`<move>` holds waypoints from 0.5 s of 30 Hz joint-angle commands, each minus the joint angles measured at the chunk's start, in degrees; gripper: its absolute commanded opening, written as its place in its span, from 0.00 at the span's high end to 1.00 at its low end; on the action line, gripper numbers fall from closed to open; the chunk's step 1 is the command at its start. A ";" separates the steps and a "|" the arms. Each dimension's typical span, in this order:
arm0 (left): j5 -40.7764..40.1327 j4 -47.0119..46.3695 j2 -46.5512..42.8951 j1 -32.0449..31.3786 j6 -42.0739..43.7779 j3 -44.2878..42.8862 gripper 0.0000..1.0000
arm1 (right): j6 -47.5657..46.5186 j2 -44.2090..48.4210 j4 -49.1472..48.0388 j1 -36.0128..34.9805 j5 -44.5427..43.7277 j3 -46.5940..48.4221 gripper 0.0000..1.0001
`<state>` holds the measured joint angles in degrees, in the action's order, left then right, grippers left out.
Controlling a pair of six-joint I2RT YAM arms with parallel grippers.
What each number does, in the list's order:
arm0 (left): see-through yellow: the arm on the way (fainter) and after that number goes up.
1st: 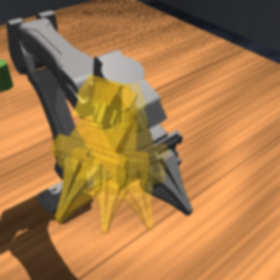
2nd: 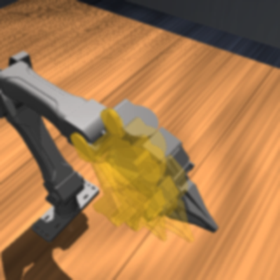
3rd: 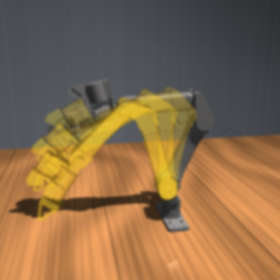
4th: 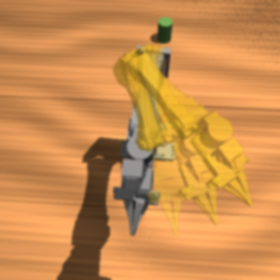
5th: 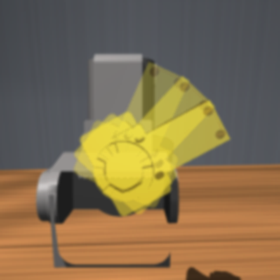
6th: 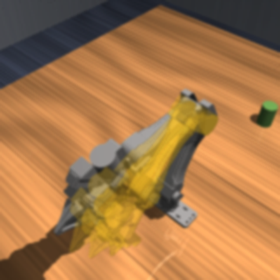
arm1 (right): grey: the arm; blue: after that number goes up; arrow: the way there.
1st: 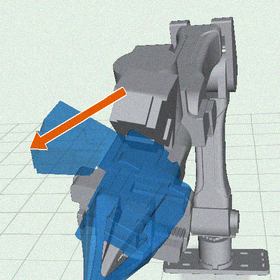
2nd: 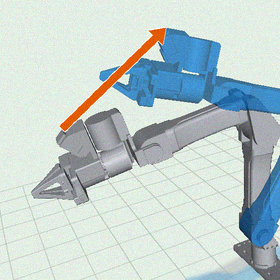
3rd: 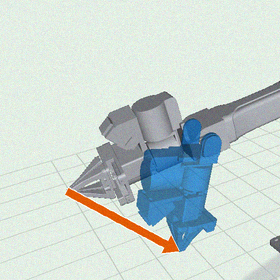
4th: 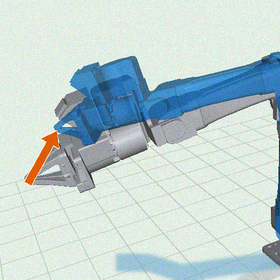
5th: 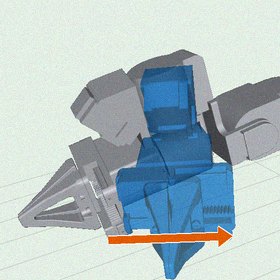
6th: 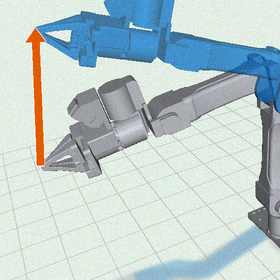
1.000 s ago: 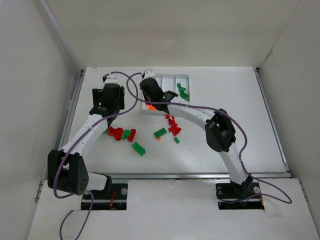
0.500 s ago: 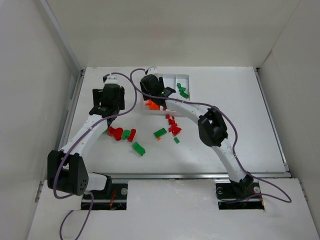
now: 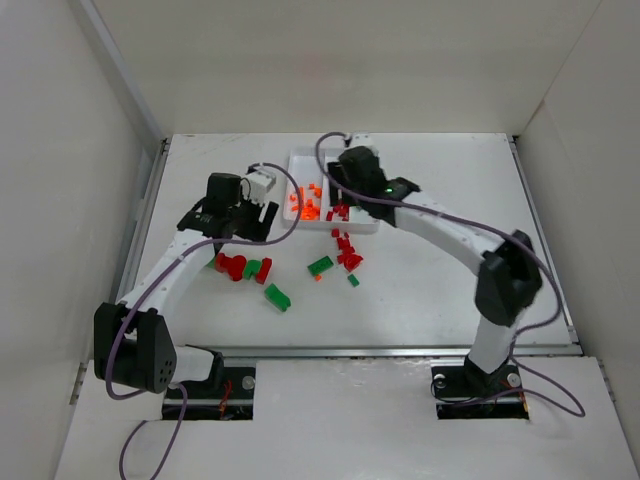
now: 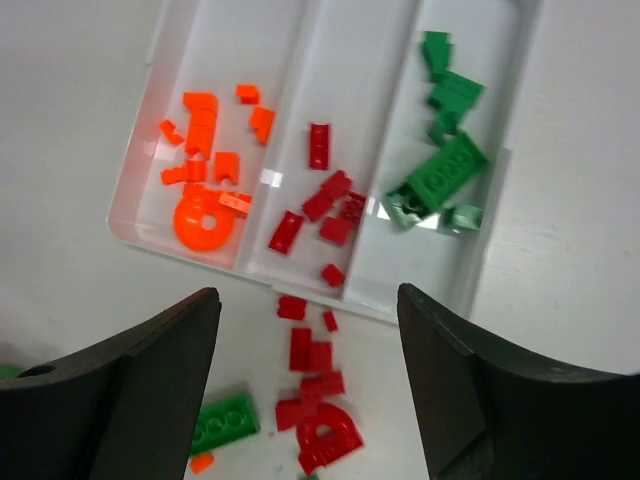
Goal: Sort the legos into containers by color
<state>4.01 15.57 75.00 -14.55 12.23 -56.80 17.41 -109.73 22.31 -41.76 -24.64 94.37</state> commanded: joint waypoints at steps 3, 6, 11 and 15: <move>27.41 13.59 -2.23 -0.66 33.46 -3.41 0.28 | 4.74 18.22 -7.53 8.18 10.83 -18.58 0.23; 33.94 22.61 -1.53 -1.71 53.97 -4.99 0.25 | 4.04 22.97 -8.86 9.50 16.72 -24.91 0.23; 42.14 39.34 5.23 -5.92 91.68 -12.18 0.24 | 3.33 27.72 -10.70 8.45 18.40 -31.69 0.23; 33.55 40.15 12.69 -14.79 95.34 -15.19 0.32 | 4.73 31.33 -11.85 7.93 17.88 -36.53 0.23</move>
<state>38.26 48.27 84.18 -23.99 92.49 -69.67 20.82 -82.63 14.90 -33.45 -8.29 59.07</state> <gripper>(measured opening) 0.690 0.768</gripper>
